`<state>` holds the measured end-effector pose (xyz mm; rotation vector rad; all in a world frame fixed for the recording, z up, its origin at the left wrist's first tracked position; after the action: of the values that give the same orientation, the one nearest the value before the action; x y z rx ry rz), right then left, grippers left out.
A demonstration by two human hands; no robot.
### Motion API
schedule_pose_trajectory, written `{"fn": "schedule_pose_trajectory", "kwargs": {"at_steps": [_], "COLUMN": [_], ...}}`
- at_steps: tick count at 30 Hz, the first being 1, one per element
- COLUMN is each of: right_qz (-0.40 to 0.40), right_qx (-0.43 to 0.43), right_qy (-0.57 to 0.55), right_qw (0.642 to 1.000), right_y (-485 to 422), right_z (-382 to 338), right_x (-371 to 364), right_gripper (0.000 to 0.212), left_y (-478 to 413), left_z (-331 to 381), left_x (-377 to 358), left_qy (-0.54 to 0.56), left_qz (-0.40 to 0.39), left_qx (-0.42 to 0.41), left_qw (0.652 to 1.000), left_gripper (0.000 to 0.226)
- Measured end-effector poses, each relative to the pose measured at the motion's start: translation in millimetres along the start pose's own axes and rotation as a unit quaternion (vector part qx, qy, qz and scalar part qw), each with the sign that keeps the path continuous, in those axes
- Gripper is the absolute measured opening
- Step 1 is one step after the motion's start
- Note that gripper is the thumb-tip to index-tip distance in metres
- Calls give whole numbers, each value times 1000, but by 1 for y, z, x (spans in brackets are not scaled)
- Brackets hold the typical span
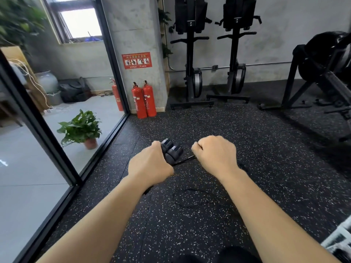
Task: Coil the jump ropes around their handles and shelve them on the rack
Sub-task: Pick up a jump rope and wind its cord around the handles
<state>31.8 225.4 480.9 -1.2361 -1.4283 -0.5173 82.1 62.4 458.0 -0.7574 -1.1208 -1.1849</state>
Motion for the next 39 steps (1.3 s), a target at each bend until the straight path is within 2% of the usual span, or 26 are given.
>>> {"fn": "schedule_pose_trajectory", "kwargs": {"at_steps": [4, 8, 11, 14, 15, 17, 19, 21, 24, 26, 28, 29, 30, 33, 35, 37, 39], "right_qz": [115, 128, 153, 182, 186, 140, 22, -81, -160, -186, -221, -239, -248, -211, -184, -171, -175], "right_qx": [127, 211, 279, 306, 304, 289, 236, 165, 81, 11, -20, -24, -33, -74, -72, -64, -69], "right_qy": [81, 137, 118, 100, 94, 77, 37, -118, -366, -472, -539, -560, -560, -497, -482, -478, -515], "right_qw": [982, 959, 941, 929, 930, 944, 971, 976, 913, 862, 813, 793, 789, 838, 854, 859, 836], "right_y": [5, 4, 3, -1, -3, -12, -29, -34, -30, -23, -12, -5, 1, 14, 21, 27, 32], "right_z": [-46, -76, -93, -103, -103, -98, -80, -56, -37, -24, -19, -19, -18, -11, -17, -25, -29], "right_x": [29, 36, 48, 57, 61, 56, 34, 12, -17, -41, -64, -74, -82, -91, -93, -90, -87], "right_gripper": [50, 45, 39, 42, 47, 54, 62, 63, 57, 52, 47, 43, 40, 47, 56, 50, 34], "left_y": [2, 5, 9, 20, 24, 34, 43, 49, 54, 51, 45, 41, 36, 20, 10, 1, -4], "left_z": [9, 21, 32, 46, 51, 59, 63, 64, 62, 58, 49, 43, 36, 15, 2, -9, -18], "left_x": [7, 12, 10, -2, -5, -7, -4, -1, 1, 1, -3, -4, -4, -4, -7, -11, -15], "left_qy": [-127, -232, -283, -316, -313, -297, -274, -236, -139, -89, -57, -35, -8, 75, 112, 140, 158], "left_qz": [27, 34, 11, -24, -31, -30, -25, -30, -56, -63, -60, -54, -47, -38, -47, -54, -60], "left_qx": [-23, -66, -117, -187, -213, -256, -283, -301, -298, -270, -223, -193, -161, -84, -40, -7, 22], "left_qw": [991, 970, 952, 930, 925, 920, 919, 924, 943, 957, 971, 979, 986, 993, 992, 989, 985], "left_gripper": [35, 31, 25, 30, 31, 31, 32, 31, 32, 36, 36, 37, 38, 35, 35, 38, 49]}}
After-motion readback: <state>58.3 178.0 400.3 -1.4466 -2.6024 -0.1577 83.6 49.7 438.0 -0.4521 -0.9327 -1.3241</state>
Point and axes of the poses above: each hand's wrist, its own y-axis away from the middle knuckle, its own x-axis out of the back of the hand, z = x × y, the point moved 9 cm from there along -y, towards the middle knuckle, and after that the axes turned 11 degrees about -z, right-handed, at the moved point
